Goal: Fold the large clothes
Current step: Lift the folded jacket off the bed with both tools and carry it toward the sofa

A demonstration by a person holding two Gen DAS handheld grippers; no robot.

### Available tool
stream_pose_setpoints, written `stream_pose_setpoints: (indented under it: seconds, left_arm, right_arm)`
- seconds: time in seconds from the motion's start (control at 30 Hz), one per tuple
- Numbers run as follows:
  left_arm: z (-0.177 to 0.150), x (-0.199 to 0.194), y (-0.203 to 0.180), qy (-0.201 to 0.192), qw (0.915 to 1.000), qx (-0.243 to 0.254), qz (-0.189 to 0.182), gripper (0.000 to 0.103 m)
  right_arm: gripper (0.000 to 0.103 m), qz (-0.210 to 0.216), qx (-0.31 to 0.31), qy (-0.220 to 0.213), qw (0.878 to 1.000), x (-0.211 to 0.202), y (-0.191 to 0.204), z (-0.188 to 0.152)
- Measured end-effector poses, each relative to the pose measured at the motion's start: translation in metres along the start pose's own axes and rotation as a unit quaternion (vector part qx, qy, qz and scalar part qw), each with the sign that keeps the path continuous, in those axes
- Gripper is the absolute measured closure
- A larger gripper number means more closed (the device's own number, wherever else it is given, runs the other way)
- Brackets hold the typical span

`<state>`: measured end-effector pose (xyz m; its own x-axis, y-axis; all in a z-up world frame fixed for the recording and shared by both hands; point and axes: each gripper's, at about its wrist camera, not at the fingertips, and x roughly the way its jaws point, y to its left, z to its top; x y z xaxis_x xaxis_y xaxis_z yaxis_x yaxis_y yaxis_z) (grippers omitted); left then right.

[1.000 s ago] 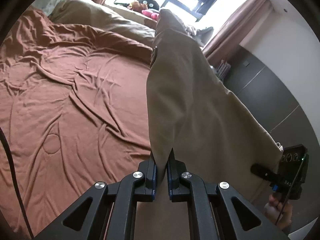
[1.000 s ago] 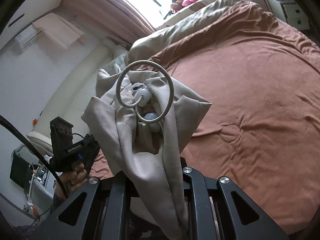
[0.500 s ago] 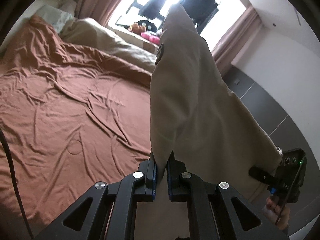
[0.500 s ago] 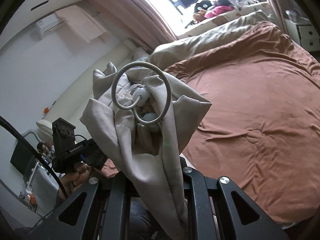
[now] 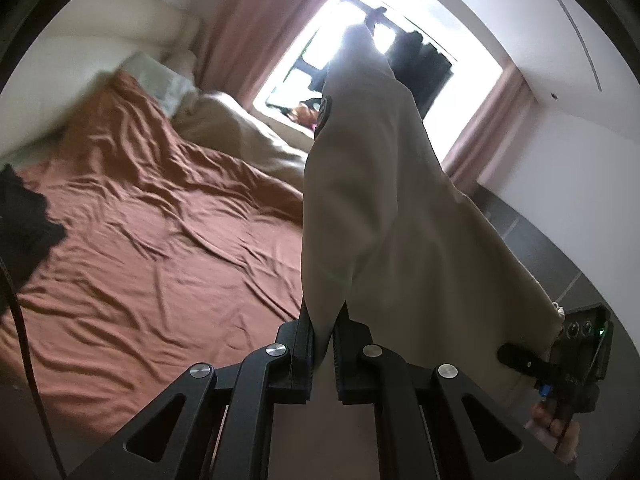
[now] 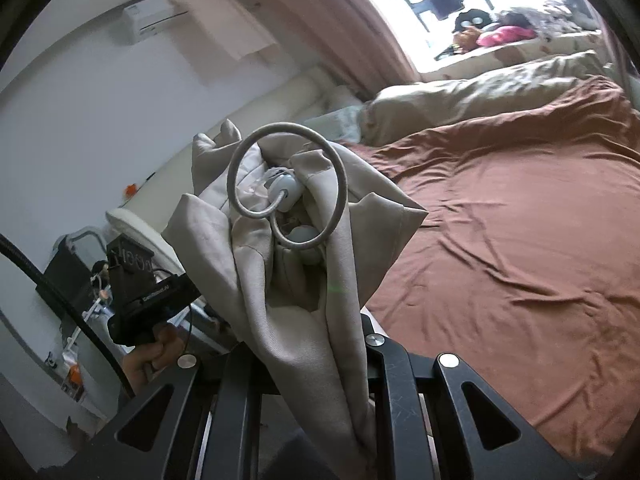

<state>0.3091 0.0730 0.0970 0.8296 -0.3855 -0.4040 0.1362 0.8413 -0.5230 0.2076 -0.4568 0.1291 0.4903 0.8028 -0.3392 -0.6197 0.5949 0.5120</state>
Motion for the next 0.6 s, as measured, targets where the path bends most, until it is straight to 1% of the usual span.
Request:
stream_pose_setpoints:
  seconds: [0.13,0.33,0.5,0.6]
  left_arm:
    - [0.020,-0.035,0.034,-0.024,0.9994,-0.006,0.025,0.096]
    - [0.049,-0.076,0.086,-0.052,0.9967,-0.014,0.061,0.096]
    - [0.081,-0.108,0.132,-0.076,0.9925,-0.009,0.095,0.096]
    - [0.097,-0.121,0.157,-0.081,0.9888,0.001,0.125,0.096]
  right_arm:
    - [0.092,0.023,-0.006,0.012,1.000,0.040,0.013,0.012]
    - [0.092,0.064,-0.021,0.030,0.997,0.103,0.040,0.023]
    - [0.092,0.100,-0.031,0.043,0.994,0.157,0.056,0.033]
    - [0.092,0.122,-0.040,0.066,0.989,0.196,0.071,0.038]
